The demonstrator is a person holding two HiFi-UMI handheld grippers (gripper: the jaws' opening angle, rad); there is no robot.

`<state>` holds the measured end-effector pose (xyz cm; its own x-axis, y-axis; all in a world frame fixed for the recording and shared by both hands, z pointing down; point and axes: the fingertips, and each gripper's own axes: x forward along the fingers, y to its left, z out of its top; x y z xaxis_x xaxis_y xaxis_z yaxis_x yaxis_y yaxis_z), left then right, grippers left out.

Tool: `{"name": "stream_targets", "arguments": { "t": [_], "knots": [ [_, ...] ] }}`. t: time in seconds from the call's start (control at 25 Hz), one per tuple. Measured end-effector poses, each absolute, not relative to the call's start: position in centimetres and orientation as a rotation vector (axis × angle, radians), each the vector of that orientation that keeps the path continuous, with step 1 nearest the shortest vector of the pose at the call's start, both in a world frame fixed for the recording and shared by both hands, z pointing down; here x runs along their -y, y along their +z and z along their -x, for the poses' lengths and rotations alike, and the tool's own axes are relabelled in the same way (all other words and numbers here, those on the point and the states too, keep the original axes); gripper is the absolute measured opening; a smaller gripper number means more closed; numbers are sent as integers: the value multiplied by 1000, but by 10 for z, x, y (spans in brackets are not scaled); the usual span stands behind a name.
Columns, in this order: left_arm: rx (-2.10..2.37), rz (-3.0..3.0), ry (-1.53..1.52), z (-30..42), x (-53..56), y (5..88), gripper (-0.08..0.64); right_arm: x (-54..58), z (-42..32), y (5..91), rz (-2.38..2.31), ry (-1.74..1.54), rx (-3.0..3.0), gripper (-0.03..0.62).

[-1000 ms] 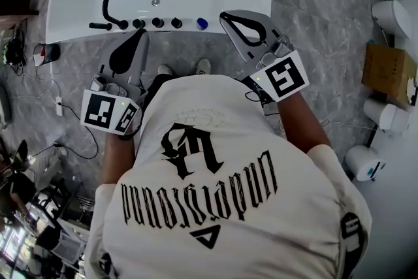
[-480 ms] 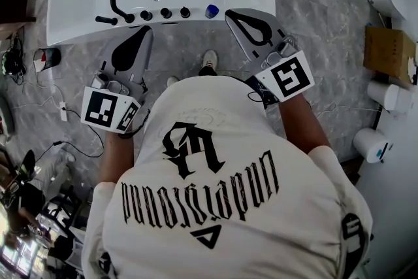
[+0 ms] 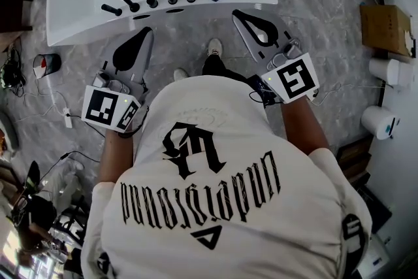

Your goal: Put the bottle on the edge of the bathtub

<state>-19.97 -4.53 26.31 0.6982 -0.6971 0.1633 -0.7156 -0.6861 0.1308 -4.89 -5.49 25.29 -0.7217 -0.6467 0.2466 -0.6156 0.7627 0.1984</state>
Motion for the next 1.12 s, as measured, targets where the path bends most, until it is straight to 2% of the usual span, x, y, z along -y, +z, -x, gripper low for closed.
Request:
{"name": "stream_targets", "arguments": {
  "t": [0.28,0.56,1.12],
  "knots": [
    [1026,-2722,108,219,10,271,15,6,66,261,-1063,-114,2596,14],
    [999,-2735,107,208,-9,272,15,-19,49,251,-1115,-131,2567,14],
    [997,-2765,124,109,-57,260,15,-74,-41,241,-1112,-156,2614,14]
  ]
}}
